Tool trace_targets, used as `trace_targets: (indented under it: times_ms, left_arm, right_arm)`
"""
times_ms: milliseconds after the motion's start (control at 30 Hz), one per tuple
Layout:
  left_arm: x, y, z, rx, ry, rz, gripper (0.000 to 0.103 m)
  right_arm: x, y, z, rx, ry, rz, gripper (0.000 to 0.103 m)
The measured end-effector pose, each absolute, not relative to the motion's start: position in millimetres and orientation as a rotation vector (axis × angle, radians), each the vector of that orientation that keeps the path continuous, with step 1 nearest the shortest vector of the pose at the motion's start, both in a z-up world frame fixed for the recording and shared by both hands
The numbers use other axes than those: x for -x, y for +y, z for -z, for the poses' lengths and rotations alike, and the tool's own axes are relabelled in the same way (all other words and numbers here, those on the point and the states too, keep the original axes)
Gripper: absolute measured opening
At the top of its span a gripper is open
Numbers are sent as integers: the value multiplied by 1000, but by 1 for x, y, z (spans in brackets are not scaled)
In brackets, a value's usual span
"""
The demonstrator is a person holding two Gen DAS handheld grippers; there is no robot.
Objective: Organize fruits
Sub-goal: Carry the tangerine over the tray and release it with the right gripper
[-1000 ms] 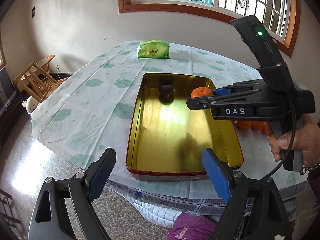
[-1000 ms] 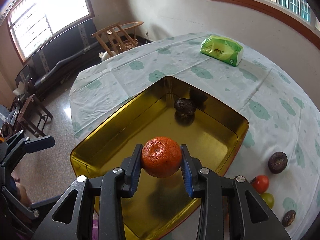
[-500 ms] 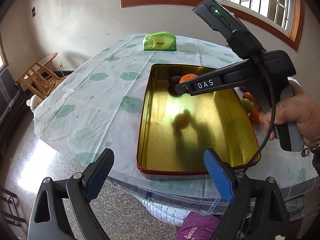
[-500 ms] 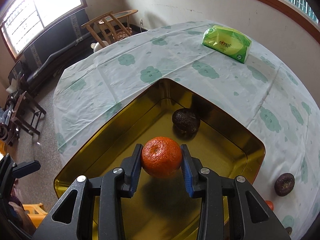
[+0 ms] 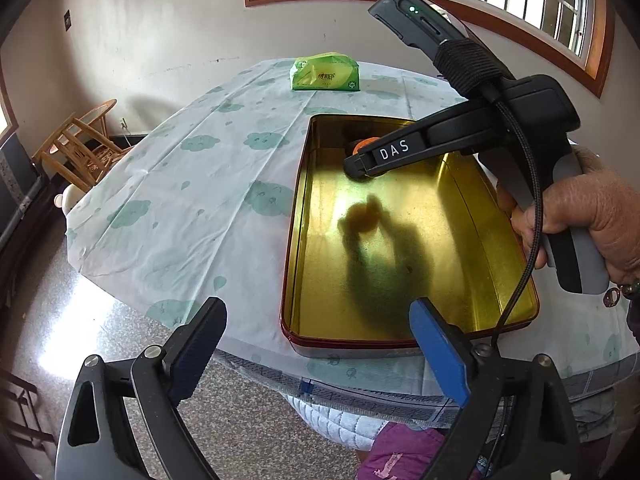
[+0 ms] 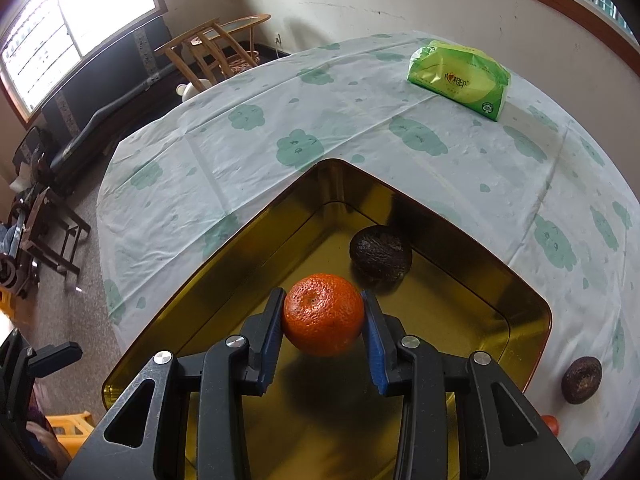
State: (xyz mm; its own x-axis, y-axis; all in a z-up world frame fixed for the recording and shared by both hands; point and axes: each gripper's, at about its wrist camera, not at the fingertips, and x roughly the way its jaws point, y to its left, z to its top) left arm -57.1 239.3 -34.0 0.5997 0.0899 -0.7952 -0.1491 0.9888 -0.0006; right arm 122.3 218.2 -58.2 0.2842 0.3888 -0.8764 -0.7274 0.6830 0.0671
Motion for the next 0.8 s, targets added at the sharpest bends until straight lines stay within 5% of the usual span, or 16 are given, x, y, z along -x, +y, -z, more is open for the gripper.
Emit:
trace_targets:
  times_ms: [800]
  left_arm:
    - [57, 243, 39, 81, 935, -154, 93]
  right_arm:
    - [-131, 229, 59, 352, 1023, -744, 43]
